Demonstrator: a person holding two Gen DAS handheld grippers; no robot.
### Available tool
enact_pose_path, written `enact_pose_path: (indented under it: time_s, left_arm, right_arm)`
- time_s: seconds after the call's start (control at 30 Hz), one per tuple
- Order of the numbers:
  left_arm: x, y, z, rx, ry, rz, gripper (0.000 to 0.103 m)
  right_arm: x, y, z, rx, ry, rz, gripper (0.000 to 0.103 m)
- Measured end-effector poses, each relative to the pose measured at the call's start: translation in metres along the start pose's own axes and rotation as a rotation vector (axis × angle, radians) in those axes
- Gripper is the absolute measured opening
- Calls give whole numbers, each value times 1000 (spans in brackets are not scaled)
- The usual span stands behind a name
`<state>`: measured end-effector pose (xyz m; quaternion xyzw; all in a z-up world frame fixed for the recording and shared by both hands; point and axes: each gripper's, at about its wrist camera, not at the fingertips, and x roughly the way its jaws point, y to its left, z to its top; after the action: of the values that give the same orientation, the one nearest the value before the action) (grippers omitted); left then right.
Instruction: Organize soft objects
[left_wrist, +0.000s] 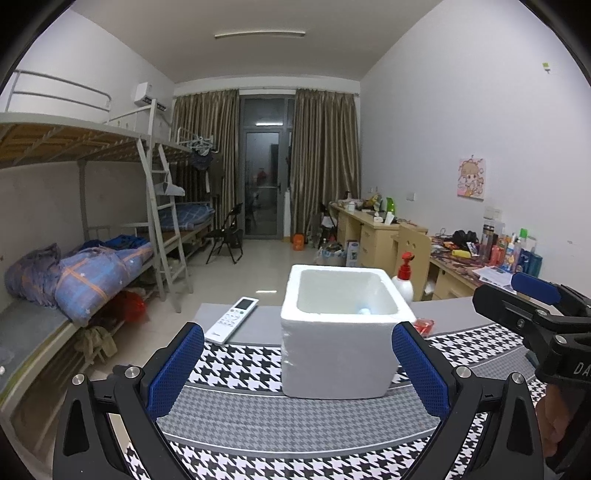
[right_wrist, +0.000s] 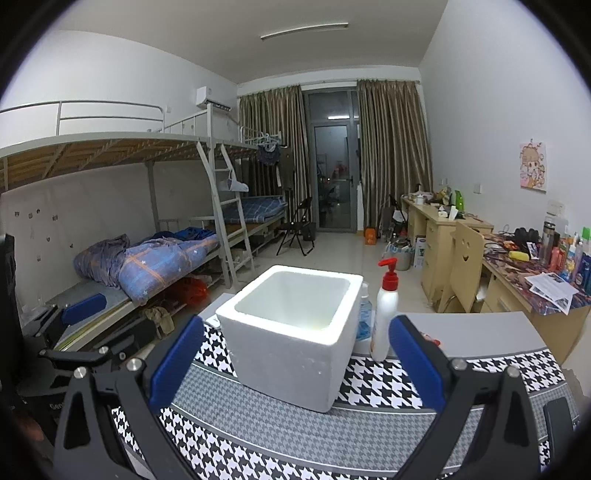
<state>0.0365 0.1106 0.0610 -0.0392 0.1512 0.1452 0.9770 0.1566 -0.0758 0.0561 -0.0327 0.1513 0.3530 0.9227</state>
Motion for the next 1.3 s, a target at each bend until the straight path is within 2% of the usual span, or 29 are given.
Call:
enact_pose_path:
  time_s: [0.3, 0.6, 0.83, 1.3]
  left_arm:
    - [-20, -8, -13, 4, -41, -28, 102]
    - [-33, -11, -30, 2, -80, -37, 102]
    - [-34, -14, -43, -3, -71, -28, 102]
    - [-34, -21, -61, -11, -58, -60, 102]
  right_arm:
    - [-23, 1, -17, 4, -39, -6, 102]
    - [-39, -4, -39, 21, -63, -55, 102]
    - [-40, -9, -59, 50, -49, -59, 102]
    - [-47, -20, -83, 78, -46, -92, 102]
